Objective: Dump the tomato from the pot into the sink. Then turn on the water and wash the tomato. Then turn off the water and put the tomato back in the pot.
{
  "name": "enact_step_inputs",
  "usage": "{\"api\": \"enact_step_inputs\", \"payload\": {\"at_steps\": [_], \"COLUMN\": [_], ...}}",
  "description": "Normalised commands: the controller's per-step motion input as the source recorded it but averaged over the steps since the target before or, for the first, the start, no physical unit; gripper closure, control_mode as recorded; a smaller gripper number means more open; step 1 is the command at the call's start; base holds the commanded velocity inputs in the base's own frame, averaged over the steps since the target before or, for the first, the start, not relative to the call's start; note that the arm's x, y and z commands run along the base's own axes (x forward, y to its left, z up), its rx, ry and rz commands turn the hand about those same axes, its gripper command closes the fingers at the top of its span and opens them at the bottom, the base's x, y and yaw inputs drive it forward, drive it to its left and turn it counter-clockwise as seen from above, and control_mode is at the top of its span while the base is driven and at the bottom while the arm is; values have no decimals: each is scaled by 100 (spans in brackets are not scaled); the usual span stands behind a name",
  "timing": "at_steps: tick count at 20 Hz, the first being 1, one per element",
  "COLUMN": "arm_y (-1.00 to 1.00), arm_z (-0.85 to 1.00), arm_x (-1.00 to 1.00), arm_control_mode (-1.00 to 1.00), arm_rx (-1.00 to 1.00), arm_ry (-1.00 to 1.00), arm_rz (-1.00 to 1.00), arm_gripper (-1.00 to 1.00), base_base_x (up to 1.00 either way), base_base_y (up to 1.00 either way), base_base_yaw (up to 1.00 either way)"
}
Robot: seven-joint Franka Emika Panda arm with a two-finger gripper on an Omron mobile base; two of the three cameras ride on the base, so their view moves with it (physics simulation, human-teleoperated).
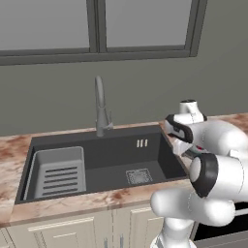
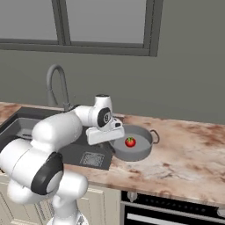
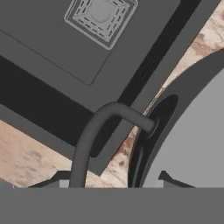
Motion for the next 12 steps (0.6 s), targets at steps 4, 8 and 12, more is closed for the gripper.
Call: {"api": "enact_step_inputs", "payload": {"at_steps": [4,8,12], "arm_y": [51,46,55], "arm_z": [43,35,15], "arm_x": [-3,-5,0], "arm_control_mode": [-100,-100,-100], "arm_rx": [0,3,5], "arm_ry": [0,0,0], "arm_rz": [16,15,15], "arm_gripper": [100,100,100], "base_base_x": [0,0,0], "base_base_y": [0,0,0], "base_base_yaw": [0,0,0]}}
